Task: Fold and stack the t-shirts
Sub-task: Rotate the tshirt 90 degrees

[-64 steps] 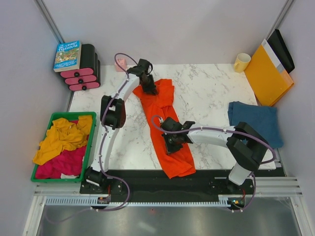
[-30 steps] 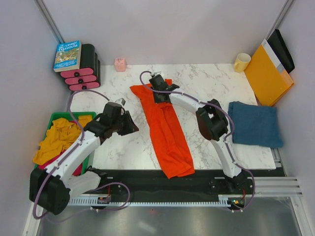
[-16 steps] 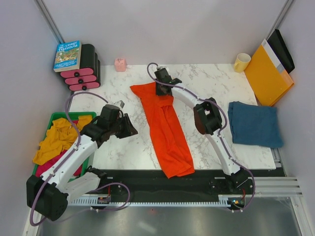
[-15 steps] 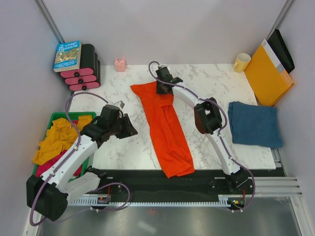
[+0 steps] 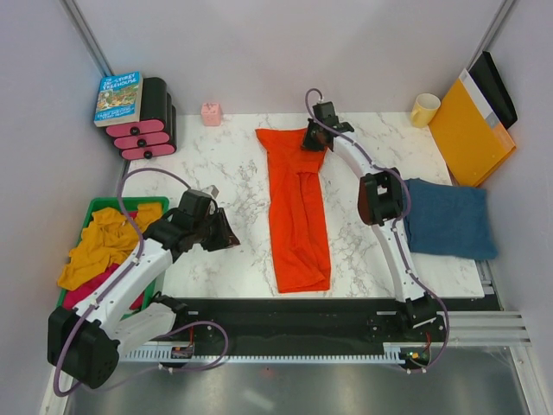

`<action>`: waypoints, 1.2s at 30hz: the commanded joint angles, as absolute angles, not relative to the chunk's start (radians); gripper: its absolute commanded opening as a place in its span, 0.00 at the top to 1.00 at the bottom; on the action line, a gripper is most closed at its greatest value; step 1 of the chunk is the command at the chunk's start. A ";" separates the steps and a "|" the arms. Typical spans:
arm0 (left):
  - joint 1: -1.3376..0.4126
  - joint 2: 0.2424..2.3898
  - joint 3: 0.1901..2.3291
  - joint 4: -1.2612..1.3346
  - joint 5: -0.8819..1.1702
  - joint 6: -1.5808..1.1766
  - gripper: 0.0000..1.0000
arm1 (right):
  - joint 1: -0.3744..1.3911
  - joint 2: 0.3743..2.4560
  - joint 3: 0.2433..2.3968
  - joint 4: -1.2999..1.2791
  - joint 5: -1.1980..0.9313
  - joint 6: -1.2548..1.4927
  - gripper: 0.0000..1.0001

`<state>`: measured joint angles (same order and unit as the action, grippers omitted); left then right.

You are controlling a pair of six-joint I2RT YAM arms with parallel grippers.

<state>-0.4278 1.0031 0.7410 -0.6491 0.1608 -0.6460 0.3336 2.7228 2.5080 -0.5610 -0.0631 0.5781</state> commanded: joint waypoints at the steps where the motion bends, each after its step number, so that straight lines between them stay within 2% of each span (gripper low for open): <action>1: -0.431 0.996 0.724 -0.652 0.178 -0.681 0.69 | 0.305 2.799 2.569 -0.606 -0.068 0.600 0.93; 4: -0.431 0.989 0.710 -0.652 0.172 -0.692 0.69 | 0.288 2.800 2.566 -0.575 -0.058 0.606 0.89; 6: -0.431 0.986 0.707 -0.650 0.161 -0.687 0.69 | 0.284 2.781 2.560 -0.545 -0.058 0.594 0.82; 7: -0.431 0.985 0.707 -0.650 0.146 -0.686 0.69 | 0.284 2.766 2.553 -0.529 -0.055 0.580 0.73; 9: -0.433 0.979 0.713 -0.647 0.129 -0.675 0.69 | 0.285 2.700 2.540 -0.526 -0.058 0.568 0.62; 10: -0.431 0.977 0.716 -0.643 0.123 -0.672 0.69 | 0.288 2.668 2.528 -0.516 -0.048 0.561 0.52; 12: -0.431 0.960 0.721 -0.620 0.109 -0.658 0.66 | 0.305 2.514 2.397 -0.454 -0.012 0.551 0.42; 13: -0.431 0.957 0.722 -0.611 0.104 -0.657 0.65 | 0.310 2.447 2.325 -0.410 -0.006 0.552 0.30; 14: -0.431 0.953 0.726 -0.601 0.103 -0.655 0.63 | 0.319 2.381 2.186 -0.325 0.015 0.548 0.24; 16: -0.431 0.953 0.727 -0.563 0.104 -0.643 0.62 | 0.345 2.220 2.102 -0.310 0.060 0.517 0.13; 17: -0.431 0.959 0.724 -0.545 0.107 -0.638 0.62 | 0.354 2.177 2.030 -0.319 0.063 0.511 0.13; 18: -0.431 0.963 0.716 -0.526 0.120 -0.632 0.62 | 0.373 2.099 1.987 -0.331 0.061 0.509 0.14; 21: -0.434 1.017 0.690 -0.448 0.156 -0.624 0.64 | 0.441 1.933 1.754 -0.371 0.098 0.499 0.27; 22: -0.436 1.035 0.686 -0.410 0.166 -0.624 0.65 | 0.465 1.889 1.683 -0.367 0.147 0.492 0.46; 24: -0.449 1.095 0.669 -0.365 0.190 -0.626 0.67 | 0.547 1.763 1.470 -0.356 0.219 0.494 0.68; 25: -0.456 1.115 0.663 -0.345 0.192 -0.629 0.68 | 0.570 1.726 1.407 -0.344 0.265 0.508 0.92; 26: -0.463 1.162 0.663 -0.310 0.199 -0.630 0.68 | 0.590 1.659 1.291 -0.341 0.270 0.559 1.00; 32: -0.535 1.298 0.739 -0.268 0.235 -0.664 0.71 | 0.710 1.461 0.975 -0.325 0.262 0.687 1.00; 36: -0.604 1.361 0.808 -0.253 0.235 -0.666 0.71 | 0.799 1.402 0.887 -0.370 0.322 0.750 1.00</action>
